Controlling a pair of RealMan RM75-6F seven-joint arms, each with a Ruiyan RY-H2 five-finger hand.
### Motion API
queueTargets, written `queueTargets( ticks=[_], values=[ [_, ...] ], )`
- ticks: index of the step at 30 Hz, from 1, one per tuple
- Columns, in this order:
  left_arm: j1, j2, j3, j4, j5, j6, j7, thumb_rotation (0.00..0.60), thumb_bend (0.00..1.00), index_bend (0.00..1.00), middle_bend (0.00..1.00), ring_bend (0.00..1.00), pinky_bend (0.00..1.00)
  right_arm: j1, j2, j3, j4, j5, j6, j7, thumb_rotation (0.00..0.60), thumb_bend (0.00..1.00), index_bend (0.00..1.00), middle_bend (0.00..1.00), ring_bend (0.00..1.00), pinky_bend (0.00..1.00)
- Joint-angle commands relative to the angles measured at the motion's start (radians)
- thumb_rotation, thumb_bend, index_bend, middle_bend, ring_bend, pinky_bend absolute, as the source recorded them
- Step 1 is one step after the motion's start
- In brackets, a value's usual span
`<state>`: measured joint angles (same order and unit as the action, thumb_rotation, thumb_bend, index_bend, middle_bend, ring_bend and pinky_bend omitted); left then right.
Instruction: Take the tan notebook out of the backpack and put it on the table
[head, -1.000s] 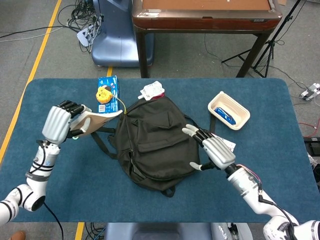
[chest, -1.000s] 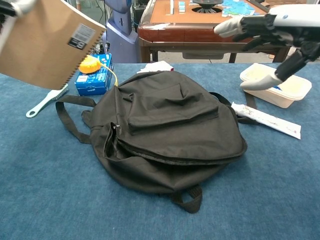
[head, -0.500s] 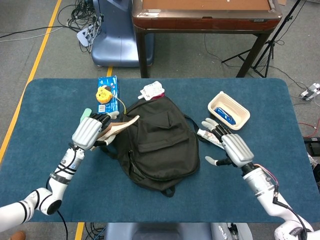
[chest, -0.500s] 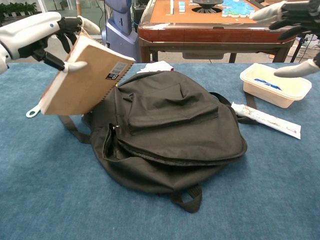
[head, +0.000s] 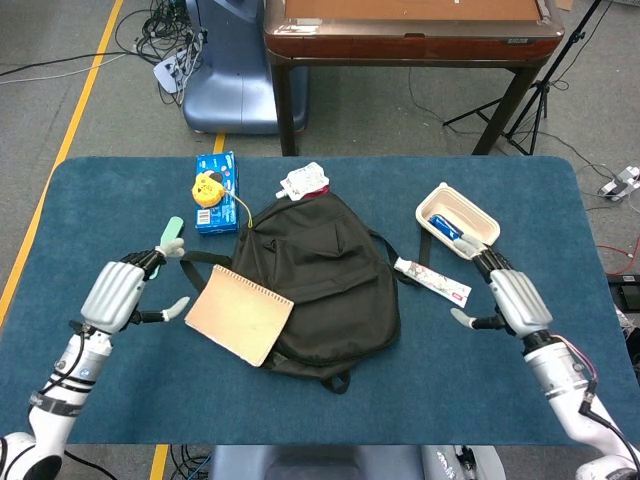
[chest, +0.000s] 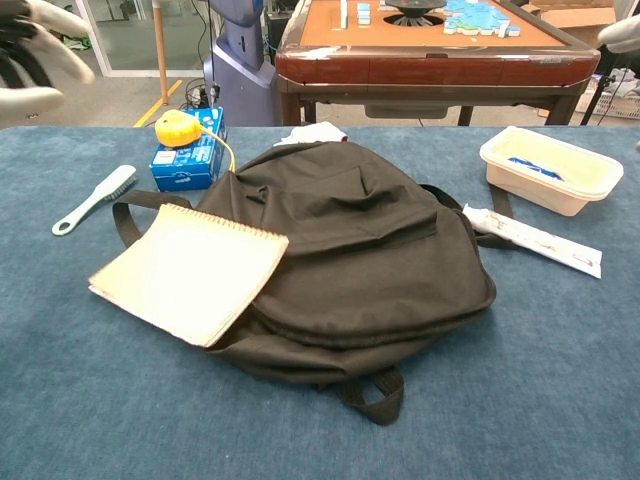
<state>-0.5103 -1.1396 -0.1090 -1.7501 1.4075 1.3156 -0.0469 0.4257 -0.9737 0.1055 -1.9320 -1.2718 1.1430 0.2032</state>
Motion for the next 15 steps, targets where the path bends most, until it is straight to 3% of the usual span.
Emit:
queueTargets(
  ticks=[1,4,5,8,9,15],
  values=[
    [0.024,0.021,0.009,-0.012,0.004,0.016,0.009,0.367,0.2,0.14,0.27,0.33,0.35,-0.013,0.009,-0.004,0.006,-0.007,0.004,0.011,0.6,0.23,0.0,0.0,0.0,0.1],
    [0.046,0.03,0.009,0.001,-0.012,0.03,0.027,0.368,0.2,0.14,0.27,0.33,0.35,-0.029,0.02,-0.011,0.012,-0.017,0.01,0.012,0.6,0.23,0.0,0.03,0.0,0.1],
    [0.054,0.032,0.008,0.004,-0.02,0.035,0.027,0.396,0.2,0.14,0.27,0.33,0.35,-0.035,0.023,-0.015,0.015,-0.02,0.013,0.007,0.6,0.24,0.0,0.06,0.0,0.11],
    [0.089,0.043,0.005,0.013,-0.053,0.059,0.042,0.581,0.2,0.16,0.27,0.33,0.35,-0.06,0.038,-0.035,0.023,-0.038,0.026,-0.019,0.6,0.28,0.0,0.15,0.04,0.13],
    [0.099,0.045,0.005,0.018,-0.061,0.069,0.051,0.6,0.2,0.17,0.27,0.33,0.35,-0.069,0.039,-0.041,0.029,-0.045,0.038,-0.032,0.6,0.29,0.02,0.17,0.05,0.14],
    [0.178,0.035,0.022,0.06,-0.082,0.135,0.067,0.6,0.2,0.2,0.27,0.33,0.35,-0.147,0.008,-0.081,0.074,-0.092,0.143,-0.134,0.6,0.35,0.23,0.33,0.19,0.26]
  ],
)
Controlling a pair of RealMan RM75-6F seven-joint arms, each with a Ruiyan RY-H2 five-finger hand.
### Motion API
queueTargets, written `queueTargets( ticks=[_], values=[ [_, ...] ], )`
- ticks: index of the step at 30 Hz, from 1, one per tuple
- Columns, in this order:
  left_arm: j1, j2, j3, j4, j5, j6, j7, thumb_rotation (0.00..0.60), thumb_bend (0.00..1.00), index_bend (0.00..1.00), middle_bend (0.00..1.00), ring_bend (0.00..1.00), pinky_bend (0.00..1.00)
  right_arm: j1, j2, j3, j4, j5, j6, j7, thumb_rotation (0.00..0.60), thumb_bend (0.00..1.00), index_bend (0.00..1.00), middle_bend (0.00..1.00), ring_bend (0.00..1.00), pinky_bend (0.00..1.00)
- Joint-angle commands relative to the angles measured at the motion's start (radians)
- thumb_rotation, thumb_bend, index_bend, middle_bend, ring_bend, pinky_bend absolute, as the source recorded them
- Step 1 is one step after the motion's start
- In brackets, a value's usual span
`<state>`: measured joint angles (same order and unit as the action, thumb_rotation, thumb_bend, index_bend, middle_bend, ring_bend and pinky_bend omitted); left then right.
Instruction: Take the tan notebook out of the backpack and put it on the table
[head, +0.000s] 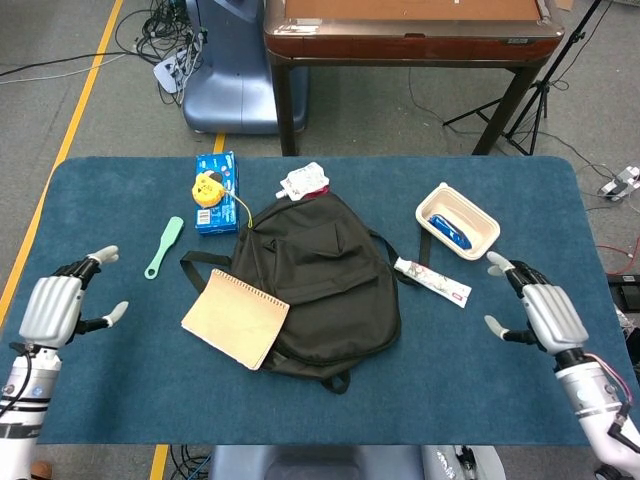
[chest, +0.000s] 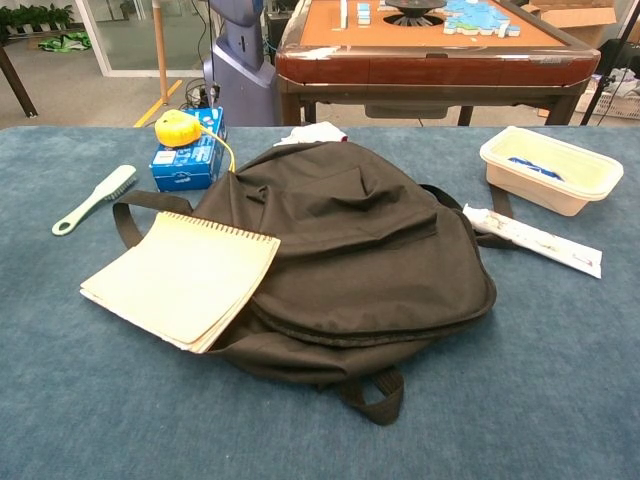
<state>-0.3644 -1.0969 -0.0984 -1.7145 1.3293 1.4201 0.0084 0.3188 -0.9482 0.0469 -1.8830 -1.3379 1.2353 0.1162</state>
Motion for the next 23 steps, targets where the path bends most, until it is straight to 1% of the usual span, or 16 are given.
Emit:
queueTargets(
  ticks=[1,3,5,8,11,16,23],
  values=[
    [0.044,-0.014,0.017,0.037,0.0,0.045,0.021,0.6,0.2,0.2,0.27,0.33,0.35,-0.053,-0.025,-0.027,0.033,-0.032,0.07,-0.062,0.6,0.35,0.26,0.34,0.21,0.27],
    [0.076,-0.035,0.033,0.064,0.012,0.082,0.048,0.6,0.2,0.21,0.27,0.33,0.35,-0.083,-0.043,-0.035,0.052,-0.05,0.117,-0.093,0.6,0.35,0.3,0.37,0.23,0.27],
    [0.104,-0.051,0.049,0.078,0.021,0.107,0.068,0.6,0.2,0.22,0.27,0.33,0.35,-0.107,-0.058,-0.041,0.067,-0.069,0.155,-0.106,0.6,0.35,0.34,0.39,0.26,0.3],
    [0.15,-0.064,0.077,0.074,0.035,0.141,0.1,0.6,0.2,0.22,0.27,0.33,0.34,-0.146,-0.086,-0.049,0.095,-0.098,0.213,-0.118,0.6,0.36,0.39,0.42,0.29,0.32],
    [0.182,-0.071,0.095,0.064,0.06,0.171,0.128,0.6,0.2,0.22,0.27,0.33,0.34,-0.171,-0.104,-0.053,0.112,-0.123,0.249,-0.119,0.6,0.35,0.41,0.43,0.3,0.32],
    [0.211,-0.088,0.1,0.056,0.097,0.207,0.164,0.6,0.2,0.22,0.27,0.33,0.33,-0.192,-0.114,-0.047,0.122,-0.148,0.282,-0.118,0.6,0.35,0.44,0.45,0.32,0.35],
    [0.224,-0.106,0.09,0.062,0.117,0.203,0.163,0.6,0.2,0.23,0.27,0.33,0.33,-0.196,-0.099,-0.041,0.104,-0.152,0.264,-0.131,0.6,0.35,0.44,0.45,0.32,0.35]
  ],
)
